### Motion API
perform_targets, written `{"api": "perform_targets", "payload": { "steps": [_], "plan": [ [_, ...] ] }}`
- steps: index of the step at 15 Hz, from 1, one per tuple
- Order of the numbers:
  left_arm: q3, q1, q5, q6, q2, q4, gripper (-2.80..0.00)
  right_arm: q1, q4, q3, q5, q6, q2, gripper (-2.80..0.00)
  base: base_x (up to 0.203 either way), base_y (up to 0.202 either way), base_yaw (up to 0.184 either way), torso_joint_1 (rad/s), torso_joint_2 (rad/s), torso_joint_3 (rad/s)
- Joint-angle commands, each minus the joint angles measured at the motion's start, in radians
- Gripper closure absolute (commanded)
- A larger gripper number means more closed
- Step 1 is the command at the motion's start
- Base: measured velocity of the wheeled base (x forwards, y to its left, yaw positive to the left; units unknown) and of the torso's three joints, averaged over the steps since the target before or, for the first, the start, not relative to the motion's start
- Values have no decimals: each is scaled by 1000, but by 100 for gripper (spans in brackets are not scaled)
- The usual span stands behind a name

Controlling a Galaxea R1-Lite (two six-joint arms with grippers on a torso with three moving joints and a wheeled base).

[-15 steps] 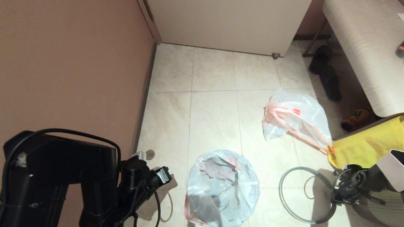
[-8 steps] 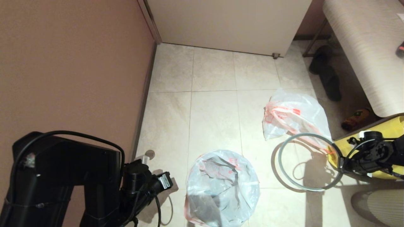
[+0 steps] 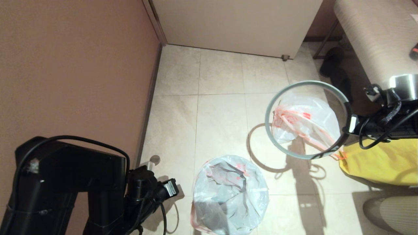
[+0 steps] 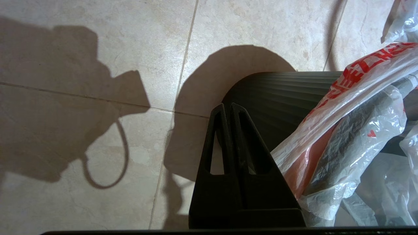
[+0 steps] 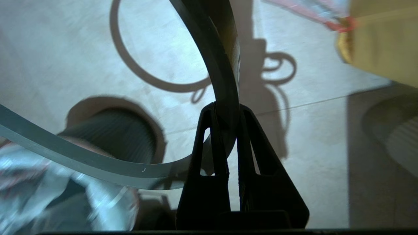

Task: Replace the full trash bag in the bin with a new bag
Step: Place the trash can ring on the trash can

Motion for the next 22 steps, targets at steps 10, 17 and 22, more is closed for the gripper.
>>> {"api": "perform_targets", "payload": {
  "steps": [10, 17, 22],
  "plan": [
    [0, 1, 3, -4, -4, -47, 0, 585, 92, -5, -171, 98, 181, 0, 0, 0, 0, 0, 0, 0],
    [-5, 3, 3, -4, -2, -47, 0, 604, 8, -16, -179, 91, 424, 0, 0, 0, 0, 0, 0, 0],
    [-6, 4, 3, -4, -2, -47, 0, 578, 5, -76, -179, 74, 492, 0, 0, 0, 0, 0, 0, 0]
  ]
}}
